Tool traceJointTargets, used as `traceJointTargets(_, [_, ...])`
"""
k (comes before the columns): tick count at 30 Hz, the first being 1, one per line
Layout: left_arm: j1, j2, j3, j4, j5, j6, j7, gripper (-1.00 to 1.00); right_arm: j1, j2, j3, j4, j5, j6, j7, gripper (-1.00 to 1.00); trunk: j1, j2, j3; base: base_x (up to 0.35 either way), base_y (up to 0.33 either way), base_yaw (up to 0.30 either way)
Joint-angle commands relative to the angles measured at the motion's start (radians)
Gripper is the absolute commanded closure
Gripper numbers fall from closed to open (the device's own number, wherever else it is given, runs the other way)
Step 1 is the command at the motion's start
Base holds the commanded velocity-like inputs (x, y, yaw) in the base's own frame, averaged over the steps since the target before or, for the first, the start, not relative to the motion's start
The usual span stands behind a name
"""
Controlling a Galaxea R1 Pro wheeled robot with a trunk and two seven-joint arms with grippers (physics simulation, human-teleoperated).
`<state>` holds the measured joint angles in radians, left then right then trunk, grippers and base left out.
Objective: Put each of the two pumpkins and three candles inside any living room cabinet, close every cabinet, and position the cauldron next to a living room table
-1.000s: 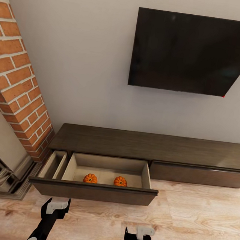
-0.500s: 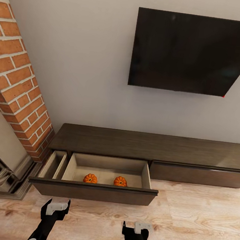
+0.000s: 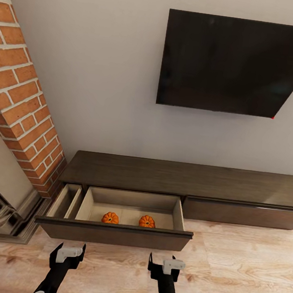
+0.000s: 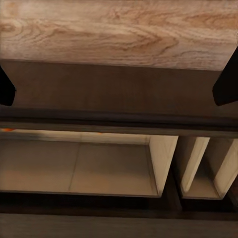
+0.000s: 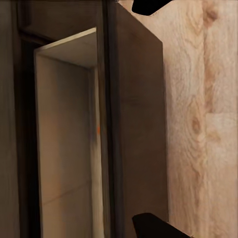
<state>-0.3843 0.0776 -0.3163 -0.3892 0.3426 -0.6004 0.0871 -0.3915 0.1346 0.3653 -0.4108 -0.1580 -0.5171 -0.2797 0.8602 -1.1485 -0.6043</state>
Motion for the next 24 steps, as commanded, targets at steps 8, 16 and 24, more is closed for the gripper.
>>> traceJointTargets(8, [-0.001,0.001,-0.007,0.0,0.003,-0.004,0.015,-1.0,-0.001,-0.001,0.006,0.032,-0.016,-0.037,-0.006,-1.0,0.0,-0.001,-0.001,0.0,0.0,0.0])
traceJointTargets(16, [-0.001,0.001,-0.006,-0.002,0.004,-0.004,0.015,-1.0,-0.001,-0.002,0.004,0.083,-0.022,-0.04,-0.004,-1.0,0.023,-0.043,-0.02,0.0,0.0,0.0])
traceJointTargets(24, [-0.001,0.002,-0.007,-0.01,0.004,-0.005,0.021,-1.0,-0.001,-0.003,0.002,0.109,-0.023,-0.04,-0.004,-1.0,0.054,-0.099,-0.045,0.0,0.0,0.0])
